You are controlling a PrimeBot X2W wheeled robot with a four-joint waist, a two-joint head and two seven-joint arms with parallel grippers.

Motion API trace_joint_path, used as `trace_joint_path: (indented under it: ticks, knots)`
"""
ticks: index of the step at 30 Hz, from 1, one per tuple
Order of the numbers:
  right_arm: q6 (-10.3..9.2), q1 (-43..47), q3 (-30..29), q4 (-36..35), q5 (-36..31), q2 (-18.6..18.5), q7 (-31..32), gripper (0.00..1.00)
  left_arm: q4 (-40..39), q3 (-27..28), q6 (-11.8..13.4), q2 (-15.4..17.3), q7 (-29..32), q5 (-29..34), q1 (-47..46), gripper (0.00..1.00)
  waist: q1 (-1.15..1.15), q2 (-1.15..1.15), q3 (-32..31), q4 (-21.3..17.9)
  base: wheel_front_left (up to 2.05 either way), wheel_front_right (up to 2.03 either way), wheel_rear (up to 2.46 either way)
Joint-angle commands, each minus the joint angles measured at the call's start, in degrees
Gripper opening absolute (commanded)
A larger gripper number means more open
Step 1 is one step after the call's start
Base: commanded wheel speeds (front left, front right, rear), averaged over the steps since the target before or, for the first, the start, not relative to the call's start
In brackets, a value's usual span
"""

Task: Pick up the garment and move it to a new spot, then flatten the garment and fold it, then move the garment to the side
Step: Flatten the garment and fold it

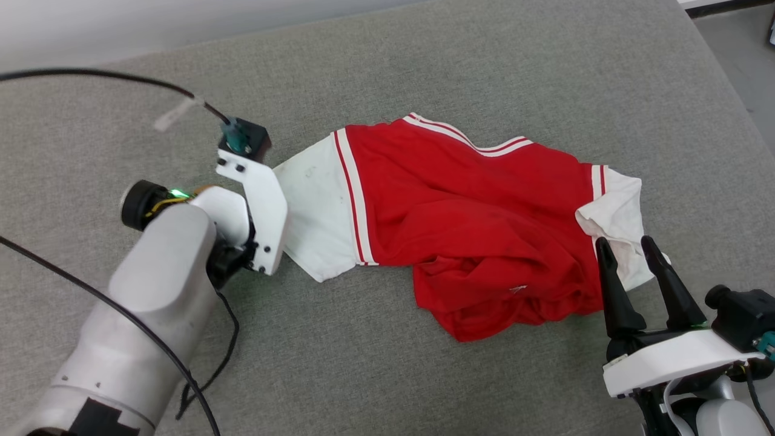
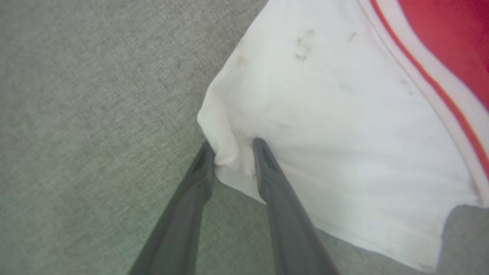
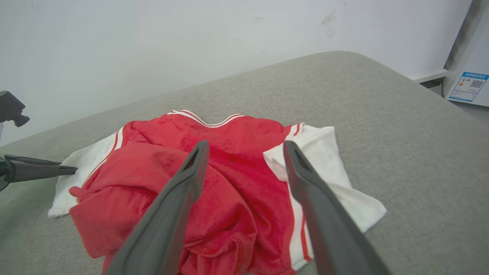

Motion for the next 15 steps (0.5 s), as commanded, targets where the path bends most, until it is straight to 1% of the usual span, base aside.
trace_joint_path:
  ticks: [1, 6, 10, 13, 15]
  knots:
    - [0.0, -0.6, -0.2, 0.3, 0.1, 0.1, -0.3, 1.0, 1.6, -1.8, -0.5, -1.1, -0.3, -0.2, 4.5, 0.0, 0.0, 0.0, -0.4, 0.1, 0.0, 0.0, 0.0]
    - [0.0, -0.3, -1.2, 1.2, 0.8, 0.1, 0.1, 1.0, -0.9, -1.8, -0.1, 1.4, -9.0, 0.9, 4.3, 0.0, 0.0, 0.0, -2.2, 1.3, 0.0, 0.0, 0.0]
    - [0.0, 0.4, -2.6, 1.2, 0.5, 0.1, 0.7, 1.0, -4.4, -0.1, 2.5, 3.4, -15.8, 1.6, 5.8, 0.0, 0.0, 0.0, -3.9, 3.1, 0.0, 0.0, 0.0]
    - [0.0, 0.8, -3.6, 1.5, 0.8, 0.1, 1.7, 1.0, -7.9, 1.0, 4.4, 5.0, -19.1, 1.9, 8.3, 0.0, 0.0, 0.0, -5.3, 4.6, 0.0, 0.0, 0.0]
    - [0.0, 1.1, -4.5, 2.1, 0.8, 0.1, 2.5, 1.0, -10.7, 1.7, 5.5, 6.0, -20.3, 1.6, 10.4, 0.0, 0.0, 0.0, -6.1, 5.8, 0.0, 0.0, 0.0]
